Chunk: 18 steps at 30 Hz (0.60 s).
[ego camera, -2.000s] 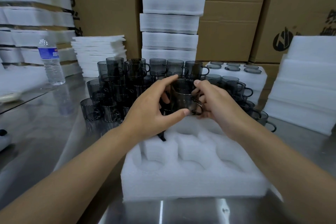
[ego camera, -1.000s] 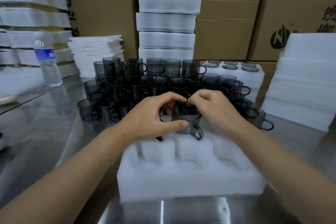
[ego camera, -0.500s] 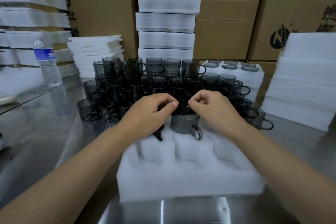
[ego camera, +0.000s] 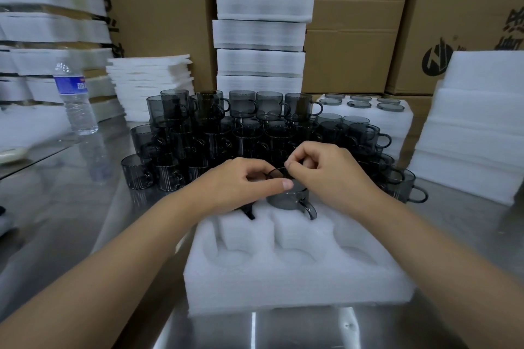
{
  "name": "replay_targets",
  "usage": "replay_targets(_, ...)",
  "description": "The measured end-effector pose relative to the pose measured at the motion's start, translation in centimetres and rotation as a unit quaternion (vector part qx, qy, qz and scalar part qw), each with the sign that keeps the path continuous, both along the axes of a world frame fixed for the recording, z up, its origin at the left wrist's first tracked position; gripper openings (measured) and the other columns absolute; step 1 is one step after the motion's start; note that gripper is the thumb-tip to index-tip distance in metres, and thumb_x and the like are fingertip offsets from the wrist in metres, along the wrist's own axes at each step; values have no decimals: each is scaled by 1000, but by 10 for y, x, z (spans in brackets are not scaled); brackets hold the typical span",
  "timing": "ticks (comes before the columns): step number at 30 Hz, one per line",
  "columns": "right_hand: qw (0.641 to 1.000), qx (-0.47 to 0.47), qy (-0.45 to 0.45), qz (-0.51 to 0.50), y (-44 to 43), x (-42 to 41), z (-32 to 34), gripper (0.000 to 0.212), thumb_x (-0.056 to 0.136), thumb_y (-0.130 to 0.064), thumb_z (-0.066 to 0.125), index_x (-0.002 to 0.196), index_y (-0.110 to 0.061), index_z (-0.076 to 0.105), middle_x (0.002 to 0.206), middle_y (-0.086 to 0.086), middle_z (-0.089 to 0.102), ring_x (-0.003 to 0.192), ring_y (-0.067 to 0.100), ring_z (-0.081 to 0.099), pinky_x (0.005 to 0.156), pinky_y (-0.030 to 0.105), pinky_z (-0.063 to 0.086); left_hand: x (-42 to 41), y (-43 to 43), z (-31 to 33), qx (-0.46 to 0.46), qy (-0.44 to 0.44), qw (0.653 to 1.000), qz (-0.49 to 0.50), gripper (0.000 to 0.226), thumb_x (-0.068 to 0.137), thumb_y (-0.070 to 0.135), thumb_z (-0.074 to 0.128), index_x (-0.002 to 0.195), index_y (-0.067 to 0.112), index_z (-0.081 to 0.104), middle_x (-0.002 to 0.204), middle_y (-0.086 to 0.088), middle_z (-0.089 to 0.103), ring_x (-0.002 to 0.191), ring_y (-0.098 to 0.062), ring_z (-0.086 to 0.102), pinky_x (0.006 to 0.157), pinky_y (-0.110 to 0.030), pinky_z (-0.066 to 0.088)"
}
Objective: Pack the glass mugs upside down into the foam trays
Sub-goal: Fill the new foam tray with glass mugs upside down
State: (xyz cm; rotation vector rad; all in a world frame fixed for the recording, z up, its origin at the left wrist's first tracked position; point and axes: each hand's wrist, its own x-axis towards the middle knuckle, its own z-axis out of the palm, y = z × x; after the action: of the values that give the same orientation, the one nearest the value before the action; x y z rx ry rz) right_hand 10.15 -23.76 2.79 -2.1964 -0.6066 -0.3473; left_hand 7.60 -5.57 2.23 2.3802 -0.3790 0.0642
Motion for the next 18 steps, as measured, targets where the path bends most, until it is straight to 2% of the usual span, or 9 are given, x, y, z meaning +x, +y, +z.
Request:
replay_targets(2, 999, -18, -14, -27, 1, 0, 0, 13, 85, -30, 61, 74, -25, 63, 55, -11, 51, 56, 2, 46, 55, 19, 36, 1, 1, 0, -13, 12, 1000, -7, 56, 53, 83, 54, 94, 47, 66, 96, 2, 72, 94, -18, 65, 91, -44, 50)
replay_targets(5, 997, -45, -16, -55, 2, 0, 0, 21, 88, -36, 56, 73, -24, 60, 64, -10, 56, 72, 10, 50, 65, 28, 38, 3, 4, 0, -17, 22, 999, -16, 56, 53, 81, 57, 96, 46, 67, 93, 13, 72, 89, -5, 66, 84, -30, 52)
replay_targets(8, 996, -42, 50, -59, 0, 1, 1, 35, 91, -49, 49, 74, -21, 63, 71, -9, 63, 72, 10, 56, 61, 29, 41, 2, 6, 1, -25, 28, 999, -31, 54, 55, 76, 60, 99, 44, 66, 95, 17, 71, 90, 0, 66, 86, -25, 51)
replay_targets(11, 994, -28, 83, -62, -2, 4, 1, 44, 92, -53, 45, 85, -18, 69, 85, -4, 68, 81, 10, 60, 70, 26, 44, 1, 5, 2, -27, 28, 999, -30, 52, 55, 77, 59, 96, 46, 65, 90, 20, 71, 86, 3, 65, 79, -19, 49)
replay_targets(13, 993, -50, 83, -60, -3, 5, 1, 42, 91, -53, 46, 85, -19, 68, 79, -5, 66, 74, 9, 58, 64, 26, 42, 0, 4, 2, -18, 31, 999, -19, 52, 54, 80, 55, 94, 48, 66, 87, 22, 69, 83, 5, 64, 75, -19, 47)
replay_targets(16, 992, -72, 85, -52, -4, 5, 1, 37, 92, -50, 48, 80, -20, 66, 65, -8, 59, 59, 7, 51, 52, 25, 36, 0, 3, 0, 13, 29, 1000, -3, 57, 56, 86, 45, 96, 50, 65, 92, 20, 69, 88, 0, 63, 85, -31, 51)
replay_targets(18, 991, -92, 77, -53, -5, 6, 1, 34, 93, -47, 50, 73, -22, 61, 60, -9, 54, 53, 6, 46, 48, 23, 33, -2, 1, 0, 31, 24, 999, 4, 60, 57, 86, 41, 98, 49, 64, 94, 21, 68, 91, 0, 62, 90, -34, 50)
